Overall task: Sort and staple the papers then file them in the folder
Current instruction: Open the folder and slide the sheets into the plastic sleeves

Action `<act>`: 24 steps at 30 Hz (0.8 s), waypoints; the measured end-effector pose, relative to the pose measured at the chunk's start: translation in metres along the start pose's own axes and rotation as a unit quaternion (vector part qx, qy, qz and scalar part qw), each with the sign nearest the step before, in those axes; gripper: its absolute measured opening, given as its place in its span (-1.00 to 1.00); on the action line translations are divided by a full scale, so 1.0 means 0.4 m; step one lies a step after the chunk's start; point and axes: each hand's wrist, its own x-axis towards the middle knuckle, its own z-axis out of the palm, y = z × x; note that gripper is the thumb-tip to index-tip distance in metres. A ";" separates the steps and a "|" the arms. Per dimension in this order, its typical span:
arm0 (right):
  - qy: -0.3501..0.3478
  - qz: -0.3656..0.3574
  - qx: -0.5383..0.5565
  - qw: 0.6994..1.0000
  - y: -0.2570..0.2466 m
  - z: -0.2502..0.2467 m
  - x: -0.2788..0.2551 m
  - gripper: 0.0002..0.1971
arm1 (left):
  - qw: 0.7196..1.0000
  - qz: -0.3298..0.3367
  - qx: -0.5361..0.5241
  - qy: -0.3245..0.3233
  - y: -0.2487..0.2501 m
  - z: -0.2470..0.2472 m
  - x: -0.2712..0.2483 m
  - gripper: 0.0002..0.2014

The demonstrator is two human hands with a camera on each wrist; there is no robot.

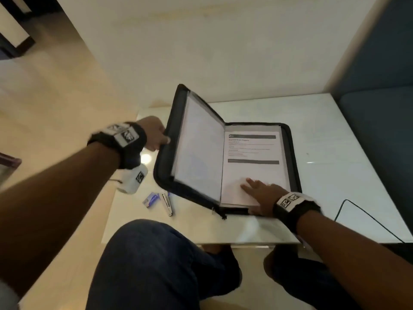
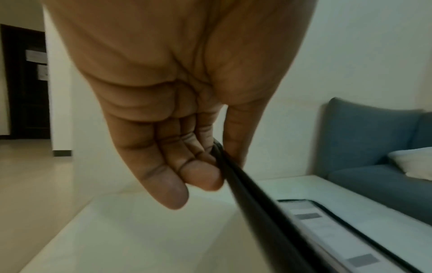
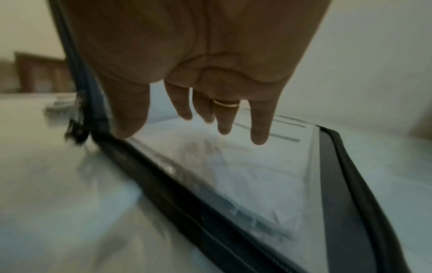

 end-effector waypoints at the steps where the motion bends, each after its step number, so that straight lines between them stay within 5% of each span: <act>1: 0.037 0.008 0.061 0.997 -0.001 -0.014 -0.012 -0.21 | 1.000 0.010 -0.020 -0.005 0.039 -0.010 -0.017 -0.79; 3: 0.122 0.027 0.238 0.963 -0.007 -0.051 -0.037 -0.37 | 0.997 0.036 -0.064 -0.020 0.117 -0.016 -0.051 -0.81; 4: 0.153 0.028 0.366 0.917 -0.016 -0.072 -0.055 -0.37 | 0.994 0.057 -0.088 -0.033 0.155 -0.010 -0.067 -0.79; 7: 0.157 0.011 0.686 0.710 -0.034 -0.128 -0.122 -0.31 | 0.966 0.131 -0.203 -0.088 0.246 0.044 -0.113 -0.69; 10: 0.188 0.027 0.745 0.639 -0.005 -0.145 -0.170 -0.33 | 0.950 0.168 -0.230 -0.128 0.271 0.134 -0.122 -0.71; 12: 0.237 0.069 0.713 0.657 0.041 -0.113 -0.166 -0.50 | 0.963 0.159 -0.181 -0.123 0.247 0.205 -0.097 -0.71; 14: 0.278 0.135 0.626 0.716 0.105 -0.058 -0.143 -0.56 | 0.980 0.127 -0.111 -0.108 0.212 0.269 -0.065 -0.69; 18: 0.248 0.262 0.508 0.782 0.195 0.055 -0.097 -0.60 | 0.990 0.086 0.046 -0.103 0.174 0.377 -0.040 -0.56; 24: 0.214 0.345 0.372 0.835 0.214 0.120 -0.057 -0.45 | 0.990 0.013 0.022 -0.138 0.164 0.525 -0.027 -0.55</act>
